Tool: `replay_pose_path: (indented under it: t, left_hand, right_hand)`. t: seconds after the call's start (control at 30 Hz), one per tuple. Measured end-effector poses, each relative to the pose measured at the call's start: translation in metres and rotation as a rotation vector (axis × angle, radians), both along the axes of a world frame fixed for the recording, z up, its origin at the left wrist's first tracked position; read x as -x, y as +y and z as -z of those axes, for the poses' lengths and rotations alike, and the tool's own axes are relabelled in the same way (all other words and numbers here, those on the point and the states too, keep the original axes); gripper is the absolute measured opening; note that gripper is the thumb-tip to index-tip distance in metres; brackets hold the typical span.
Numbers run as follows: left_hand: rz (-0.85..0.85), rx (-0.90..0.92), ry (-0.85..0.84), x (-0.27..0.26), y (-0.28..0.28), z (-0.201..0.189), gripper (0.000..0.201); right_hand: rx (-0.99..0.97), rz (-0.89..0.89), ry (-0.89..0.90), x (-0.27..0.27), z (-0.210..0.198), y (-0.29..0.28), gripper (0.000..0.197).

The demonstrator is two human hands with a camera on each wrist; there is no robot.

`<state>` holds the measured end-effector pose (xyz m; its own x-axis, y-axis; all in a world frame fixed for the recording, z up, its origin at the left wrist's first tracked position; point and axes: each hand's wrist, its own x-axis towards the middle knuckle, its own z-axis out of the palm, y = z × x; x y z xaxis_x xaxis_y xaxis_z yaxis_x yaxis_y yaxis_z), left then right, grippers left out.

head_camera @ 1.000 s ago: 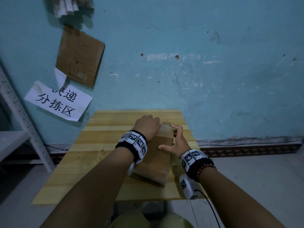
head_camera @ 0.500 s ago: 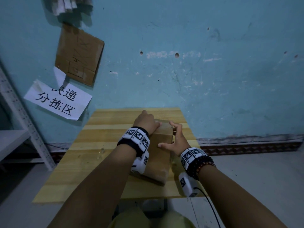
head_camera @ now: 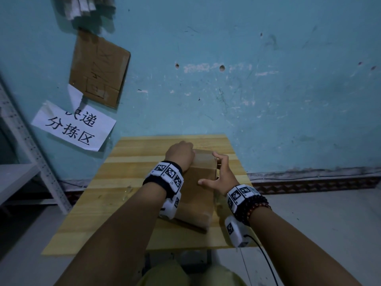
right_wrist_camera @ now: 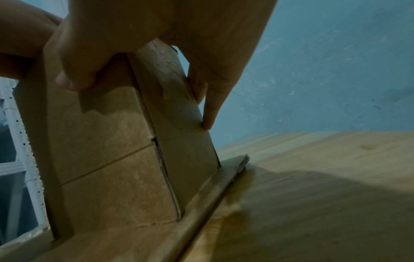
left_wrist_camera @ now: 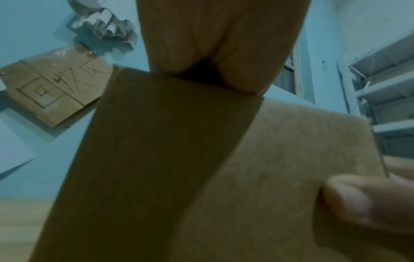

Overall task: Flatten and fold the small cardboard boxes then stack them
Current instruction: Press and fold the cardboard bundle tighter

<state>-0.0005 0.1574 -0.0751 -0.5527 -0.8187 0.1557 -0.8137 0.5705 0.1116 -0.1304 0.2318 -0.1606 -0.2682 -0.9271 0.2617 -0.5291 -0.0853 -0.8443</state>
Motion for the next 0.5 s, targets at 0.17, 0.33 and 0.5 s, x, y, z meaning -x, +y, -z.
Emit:
replay_pose_path:
  t: [0.17,0.33,0.5]
  left_hand:
    - [-0.007,0.053,-0.144,0.0,0.002,-0.004,0.029]
    - [0.067,0.113,-0.181,-0.008,0.007,-0.005,0.024]
    - [0.087,0.03,-0.094,-0.01,0.006,-0.003,0.032]
  right_hand:
    - [-0.011,0.0,0.004,0.0,0.0,-0.002,0.097]
    - [-0.009,0.001,0.002,-0.001,0.0,-0.001,0.096]
    - [-0.003,0.003,0.016,-0.002,-0.001,0.001,0.096]
